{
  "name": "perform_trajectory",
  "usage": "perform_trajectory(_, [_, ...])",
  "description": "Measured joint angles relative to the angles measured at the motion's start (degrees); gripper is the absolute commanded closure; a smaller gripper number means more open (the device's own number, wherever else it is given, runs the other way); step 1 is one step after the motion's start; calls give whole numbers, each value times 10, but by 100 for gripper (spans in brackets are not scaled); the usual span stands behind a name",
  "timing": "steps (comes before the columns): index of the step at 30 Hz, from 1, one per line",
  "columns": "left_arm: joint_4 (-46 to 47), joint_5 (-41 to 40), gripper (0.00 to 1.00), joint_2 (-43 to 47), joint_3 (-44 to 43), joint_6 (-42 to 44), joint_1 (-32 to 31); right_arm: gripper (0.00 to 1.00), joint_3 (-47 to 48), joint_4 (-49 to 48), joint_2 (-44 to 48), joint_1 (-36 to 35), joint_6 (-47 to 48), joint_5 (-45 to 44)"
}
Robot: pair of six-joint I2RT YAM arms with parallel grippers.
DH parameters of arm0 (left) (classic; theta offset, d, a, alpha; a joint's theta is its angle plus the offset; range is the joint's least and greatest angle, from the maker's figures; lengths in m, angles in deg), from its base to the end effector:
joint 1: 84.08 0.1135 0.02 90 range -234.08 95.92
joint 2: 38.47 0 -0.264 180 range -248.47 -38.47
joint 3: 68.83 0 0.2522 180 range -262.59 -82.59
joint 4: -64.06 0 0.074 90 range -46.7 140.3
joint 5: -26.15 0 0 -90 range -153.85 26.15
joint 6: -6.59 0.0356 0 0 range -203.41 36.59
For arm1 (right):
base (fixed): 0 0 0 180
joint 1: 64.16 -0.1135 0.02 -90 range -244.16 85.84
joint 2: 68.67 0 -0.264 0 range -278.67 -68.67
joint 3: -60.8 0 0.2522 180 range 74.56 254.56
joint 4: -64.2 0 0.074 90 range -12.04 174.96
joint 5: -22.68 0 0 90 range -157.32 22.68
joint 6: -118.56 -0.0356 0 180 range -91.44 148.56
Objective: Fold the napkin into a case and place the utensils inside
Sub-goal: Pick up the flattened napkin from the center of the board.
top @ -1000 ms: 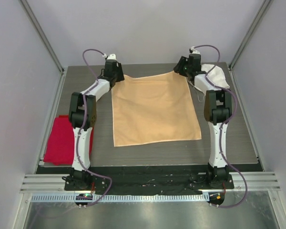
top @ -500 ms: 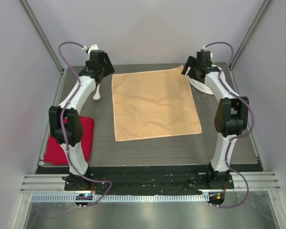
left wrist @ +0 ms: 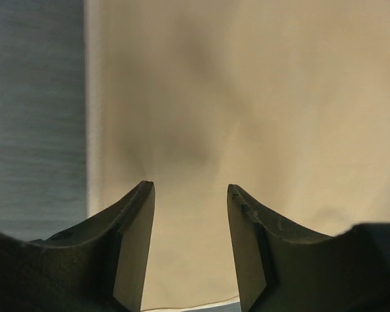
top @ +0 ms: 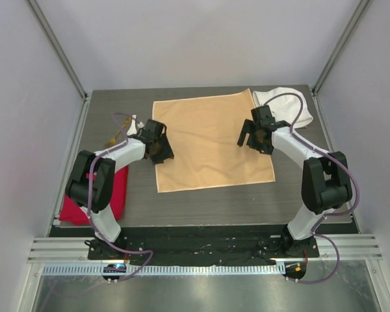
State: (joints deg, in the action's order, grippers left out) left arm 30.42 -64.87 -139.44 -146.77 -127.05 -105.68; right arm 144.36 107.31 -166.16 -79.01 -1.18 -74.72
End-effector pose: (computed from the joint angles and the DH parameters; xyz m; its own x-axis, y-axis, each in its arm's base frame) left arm 0.3373 -0.1329 0.1824 -0.8099 -0.4215 -0.4079 -0.2763 0.8876 -0.3684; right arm 0.3479 0.0875 0.2228 -0.7967 0.2977 -0.5260 0.2405 0.9546 0.1761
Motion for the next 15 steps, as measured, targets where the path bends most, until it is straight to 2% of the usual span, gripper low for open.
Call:
perform_trajectory(3, [5,-11,46,27,63,-18,8,5,-48,30,42,5,-16,-22])
perform_trajectory(4, [3,-21,45,45,75,-25,8,0,-60,39,61,6,-23,-31])
perform_trajectory(8, [-9,-61,43,104,121,-44,11,0,-106,57,145,9,-50,-64])
perform_trajectory(9, [-17,-70,41,110,125,-44,11,3,-114,64,162,9,-56,-73])
perform_trajectory(11, [-33,-89,29,128,133,-42,10,10,-128,74,189,10,-66,-95])
perform_trajectory(13, [-52,-102,25,157,139,-41,7,32,-153,80,209,23,-74,-105])
perform_trajectory(14, [-62,-108,27,177,140,-41,4,41,-168,80,216,35,-77,-108])
perform_trajectory(15, [-69,-112,29,194,140,-42,0,46,-182,80,221,50,-78,-107])
